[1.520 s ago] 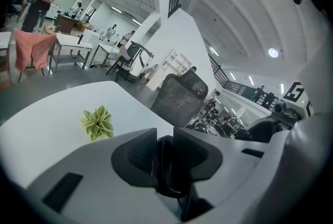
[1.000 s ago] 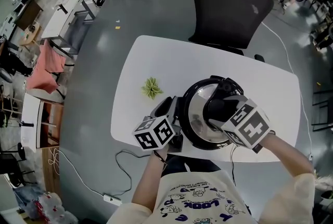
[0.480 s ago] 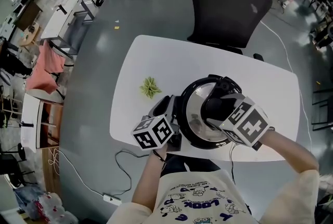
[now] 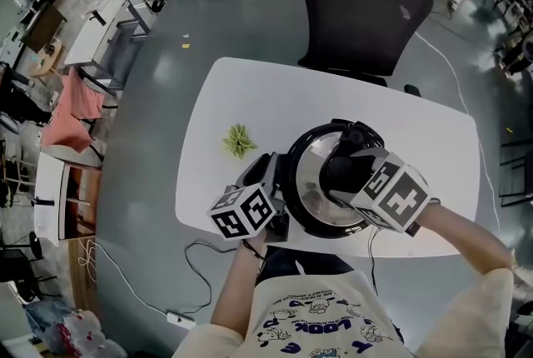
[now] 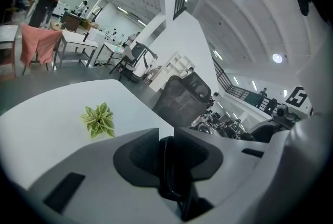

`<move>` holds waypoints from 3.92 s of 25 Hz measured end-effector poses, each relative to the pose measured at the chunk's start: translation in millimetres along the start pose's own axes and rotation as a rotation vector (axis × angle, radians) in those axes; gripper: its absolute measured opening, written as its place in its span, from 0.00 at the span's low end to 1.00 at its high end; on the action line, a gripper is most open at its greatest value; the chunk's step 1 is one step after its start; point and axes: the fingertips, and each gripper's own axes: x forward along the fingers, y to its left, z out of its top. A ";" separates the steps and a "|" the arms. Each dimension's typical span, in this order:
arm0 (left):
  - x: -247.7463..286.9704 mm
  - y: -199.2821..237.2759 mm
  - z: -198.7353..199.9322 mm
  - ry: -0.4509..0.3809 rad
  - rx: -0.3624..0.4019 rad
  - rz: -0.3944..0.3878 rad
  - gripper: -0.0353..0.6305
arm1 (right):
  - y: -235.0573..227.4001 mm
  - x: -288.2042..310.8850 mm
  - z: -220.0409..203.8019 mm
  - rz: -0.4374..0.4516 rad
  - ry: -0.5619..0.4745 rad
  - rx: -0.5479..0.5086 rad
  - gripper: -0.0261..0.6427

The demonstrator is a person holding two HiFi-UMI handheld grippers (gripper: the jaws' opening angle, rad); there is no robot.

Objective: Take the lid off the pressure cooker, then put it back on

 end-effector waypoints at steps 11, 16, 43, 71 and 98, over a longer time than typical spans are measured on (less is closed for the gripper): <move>1.6 0.2 0.0 0.002 -0.002 -0.005 0.20 | 2.9 1.5 -1.6 0.051 0.049 -0.134 0.49; 0.8 0.3 -0.3 0.006 0.008 -0.004 0.20 | 5.8 2.6 -1.8 0.077 0.071 -0.204 0.49; 1.7 2.3 1.9 0.004 0.021 0.004 0.20 | 10.9 5.3 -3.4 0.166 0.144 -0.460 0.50; -27.5 -29.0 58.9 -0.133 0.263 0.028 0.25 | -9.1 -46.6 33.9 0.057 -0.474 -0.138 0.69; -76.3 -180.4 129.3 -0.441 0.680 -0.078 0.07 | -77.5 -185.6 16.5 -0.671 -1.056 0.382 0.06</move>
